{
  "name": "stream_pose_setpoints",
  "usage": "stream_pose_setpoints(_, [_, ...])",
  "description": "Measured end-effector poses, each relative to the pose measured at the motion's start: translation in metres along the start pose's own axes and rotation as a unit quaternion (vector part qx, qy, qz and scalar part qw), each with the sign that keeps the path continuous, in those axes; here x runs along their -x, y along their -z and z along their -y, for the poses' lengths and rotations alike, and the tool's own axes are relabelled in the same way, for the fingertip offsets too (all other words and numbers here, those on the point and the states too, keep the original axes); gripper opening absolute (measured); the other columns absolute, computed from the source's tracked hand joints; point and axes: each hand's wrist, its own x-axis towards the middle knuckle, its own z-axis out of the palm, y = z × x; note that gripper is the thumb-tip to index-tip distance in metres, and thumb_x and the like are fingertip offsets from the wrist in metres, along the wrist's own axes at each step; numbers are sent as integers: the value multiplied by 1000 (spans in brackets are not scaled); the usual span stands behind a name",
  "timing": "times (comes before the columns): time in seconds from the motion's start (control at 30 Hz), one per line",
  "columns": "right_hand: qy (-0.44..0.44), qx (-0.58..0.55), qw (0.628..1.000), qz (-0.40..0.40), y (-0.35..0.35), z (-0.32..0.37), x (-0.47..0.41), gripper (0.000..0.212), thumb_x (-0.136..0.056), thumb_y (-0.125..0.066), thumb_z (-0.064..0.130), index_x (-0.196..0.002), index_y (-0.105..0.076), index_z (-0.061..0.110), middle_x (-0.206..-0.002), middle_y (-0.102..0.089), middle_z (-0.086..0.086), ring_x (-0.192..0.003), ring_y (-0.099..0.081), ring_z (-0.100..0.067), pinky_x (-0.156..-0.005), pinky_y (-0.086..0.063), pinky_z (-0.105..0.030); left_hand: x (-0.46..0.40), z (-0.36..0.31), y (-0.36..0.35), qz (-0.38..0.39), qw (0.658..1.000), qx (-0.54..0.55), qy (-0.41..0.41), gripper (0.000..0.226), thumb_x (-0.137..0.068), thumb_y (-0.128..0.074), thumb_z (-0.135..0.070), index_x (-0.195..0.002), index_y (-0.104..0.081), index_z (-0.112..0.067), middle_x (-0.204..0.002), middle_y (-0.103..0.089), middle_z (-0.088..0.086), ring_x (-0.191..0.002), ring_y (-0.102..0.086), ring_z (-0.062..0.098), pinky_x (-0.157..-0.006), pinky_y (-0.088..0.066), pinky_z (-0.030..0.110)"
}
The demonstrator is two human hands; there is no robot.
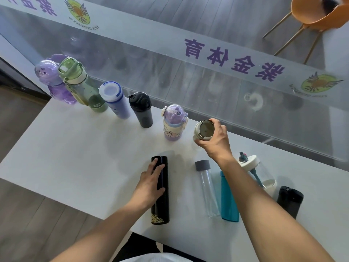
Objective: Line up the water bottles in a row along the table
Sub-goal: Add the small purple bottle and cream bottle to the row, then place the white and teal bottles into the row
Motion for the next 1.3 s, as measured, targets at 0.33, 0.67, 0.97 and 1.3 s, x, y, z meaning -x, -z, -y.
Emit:
stream_pose_setpoints(0.33, [-58, 4, 998, 11, 6, -8, 15, 120, -61, -92, 37, -155, -17, 35, -144, -38, -7, -133, -44, -23, -110, -37, -33, -2, -5, 3, 24, 1000, -16, -11, 80, -83, -71, -17, -149, -28, -31, -163, -2, -10, -134, -32, 26, -107, -39, 38])
stream_pose_setpoints(0.67, [-91, 126, 982, -112, 45, -73, 75, 67, -81, -75, 28, -141, -45, 23, -130, -53, -9, -119, -52, -29, -105, -43, -41, -16, -33, -11, 74, 993, -74, -57, 81, -81, -66, -17, -149, -26, -34, -162, -2, -13, -129, -33, 26, -100, -46, 39])
stream_pose_setpoints(0.97, [-186, 240, 953, -17, 96, -119, 44, 89, -71, -82, 44, -144, -36, 22, -142, -45, -11, -129, -44, -33, -105, -37, -42, -21, -56, -28, 81, 990, -96, -65, 81, -81, -65, -14, -148, -26, -36, -161, 0, -14, -128, -34, 25, -96, -48, 39])
stream_pose_setpoints(1.3, [-174, 287, 938, 86, 88, -142, 22, 92, -68, -80, 56, -143, -38, 22, -140, -47, -10, -128, -46, -33, -102, -38, -43, -20, -71, -41, 56, 992, -104, -34, 78, -80, -63, -10, -144, -30, -39, -161, -1, -14, -128, -34, 27, -96, -48, 39])
